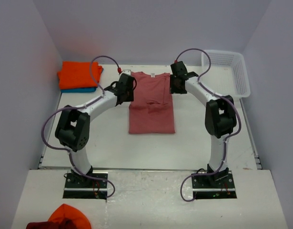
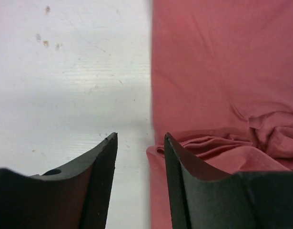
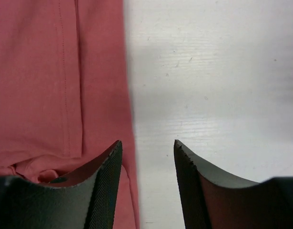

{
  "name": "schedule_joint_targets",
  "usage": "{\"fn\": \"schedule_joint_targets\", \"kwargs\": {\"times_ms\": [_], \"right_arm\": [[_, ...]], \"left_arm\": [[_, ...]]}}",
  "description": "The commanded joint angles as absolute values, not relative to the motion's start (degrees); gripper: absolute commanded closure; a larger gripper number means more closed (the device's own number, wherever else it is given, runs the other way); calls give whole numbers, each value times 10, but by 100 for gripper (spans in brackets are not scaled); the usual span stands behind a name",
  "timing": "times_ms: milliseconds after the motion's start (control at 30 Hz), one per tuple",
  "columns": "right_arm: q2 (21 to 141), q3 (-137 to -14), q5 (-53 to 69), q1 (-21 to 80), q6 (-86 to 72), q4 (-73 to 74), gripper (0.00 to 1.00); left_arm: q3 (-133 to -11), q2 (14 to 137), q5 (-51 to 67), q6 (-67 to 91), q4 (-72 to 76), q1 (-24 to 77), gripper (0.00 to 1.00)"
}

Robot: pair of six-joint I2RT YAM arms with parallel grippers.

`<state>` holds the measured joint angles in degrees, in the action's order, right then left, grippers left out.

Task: Fold and stack the t-shirts
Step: Fold the folded rectangular tshirt in 1/3 of the way

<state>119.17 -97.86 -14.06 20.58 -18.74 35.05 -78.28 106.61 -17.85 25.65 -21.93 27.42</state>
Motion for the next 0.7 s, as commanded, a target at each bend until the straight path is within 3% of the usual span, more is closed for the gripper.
{"fn": "schedule_joint_targets", "kwargs": {"times_ms": [0, 67, 133, 167, 200, 233, 267, 300, 433, 667], "right_arm": [[1129, -996, -164, 213, -167, 356, 50], [1079, -956, -128, 220, -171, 350, 43], [1054, -927, -85, 221, -173, 348, 43], [1036, -901, -42, 223, -181, 348, 50], [1029, -886, -14, 223, -183, 335, 73], [1026, -869, 8, 223, -197, 332, 100], [1027, -864, 64, 224, -200, 333, 100], [1031, -860, 100, 224, -203, 324, 100], [1066, -874, 233, 225, -229, 309, 100], [1145, -915, 313, 243, -220, 335, 100]], "left_arm": [[-762, 974, -222, 237, -172, 288, 54], [-742, 933, -196, 237, -157, 300, 48], [-711, 916, -109, 248, -151, 301, 48], [-701, 908, -72, 250, -141, 301, 50], [-681, 905, -8, 250, -135, 302, 53], [-672, 903, 29, 252, -131, 301, 82], [-658, 899, 61, 255, -104, 302, 97], [-626, 897, 91, 259, -83, 301, 100], [-546, 909, 242, 312, 60, 306, 100], [-514, 942, 253, 319, 87, 349, 100]]}}
